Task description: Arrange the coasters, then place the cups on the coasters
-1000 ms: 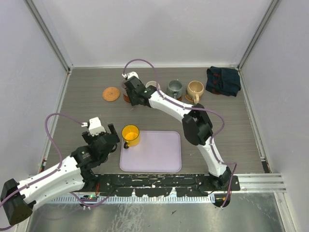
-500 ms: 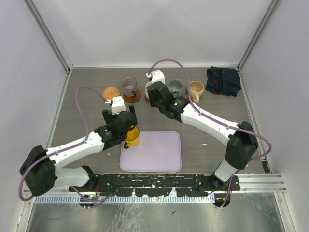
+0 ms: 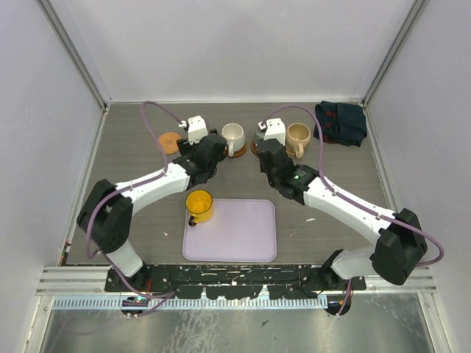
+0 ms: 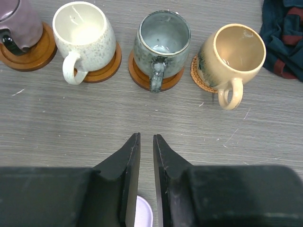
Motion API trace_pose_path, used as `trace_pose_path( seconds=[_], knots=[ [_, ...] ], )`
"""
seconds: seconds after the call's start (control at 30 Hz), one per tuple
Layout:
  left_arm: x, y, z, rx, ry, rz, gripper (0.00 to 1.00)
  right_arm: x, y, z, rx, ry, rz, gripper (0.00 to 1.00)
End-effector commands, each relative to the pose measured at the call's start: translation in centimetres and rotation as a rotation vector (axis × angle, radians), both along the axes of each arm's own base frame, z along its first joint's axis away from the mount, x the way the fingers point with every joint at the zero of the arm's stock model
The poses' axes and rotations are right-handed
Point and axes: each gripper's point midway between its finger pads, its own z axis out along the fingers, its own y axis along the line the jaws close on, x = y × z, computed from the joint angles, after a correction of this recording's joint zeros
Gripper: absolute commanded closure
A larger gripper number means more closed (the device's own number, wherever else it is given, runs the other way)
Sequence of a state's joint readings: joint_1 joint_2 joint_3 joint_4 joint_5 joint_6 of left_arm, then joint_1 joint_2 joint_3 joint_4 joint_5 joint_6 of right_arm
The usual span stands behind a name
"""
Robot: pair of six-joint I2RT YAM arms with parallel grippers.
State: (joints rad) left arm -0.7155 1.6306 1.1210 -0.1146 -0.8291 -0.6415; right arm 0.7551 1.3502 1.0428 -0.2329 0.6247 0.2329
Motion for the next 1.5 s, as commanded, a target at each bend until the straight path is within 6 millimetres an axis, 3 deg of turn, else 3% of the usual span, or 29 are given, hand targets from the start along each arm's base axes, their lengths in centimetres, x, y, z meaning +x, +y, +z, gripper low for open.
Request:
trace_pose_path(
  seconds=[0.0,0.1,0.33,0.83,1.17,1.47],
  knots=[
    [2.3,-0.5,1.3,-0.060,-0.020,0.068,0.26,0.0,0.3,2.2,0.099,-0.059,-0.007,0.76],
    [3.5,-0.8,0.8,-0.044,-0.004,0.083,0.35,-0.4,0.3,2.0,0.111,-0.050,0.002,0.76],
    [5.9,-1.2,-0.6,-0.014,0.015,0.098,0.38,-0.9,0.3,1.0,0.126,-0.029,0.012,0.76],
    [10.1,-0.5,-3.7,-0.029,0.044,0.105,0.49,-0.5,2.4,-1.4,0.144,0.034,0.065,0.77],
    [11.2,-0.9,-4.7,-0.003,0.050,0.067,0.51,-0.2,3.3,-2.7,0.146,0.066,0.084,0.77],
    [10.5,-0.5,-4.5,-0.007,0.041,0.047,0.69,-0.3,3.7,-3.8,0.148,0.096,0.091,0.74]
  ],
)
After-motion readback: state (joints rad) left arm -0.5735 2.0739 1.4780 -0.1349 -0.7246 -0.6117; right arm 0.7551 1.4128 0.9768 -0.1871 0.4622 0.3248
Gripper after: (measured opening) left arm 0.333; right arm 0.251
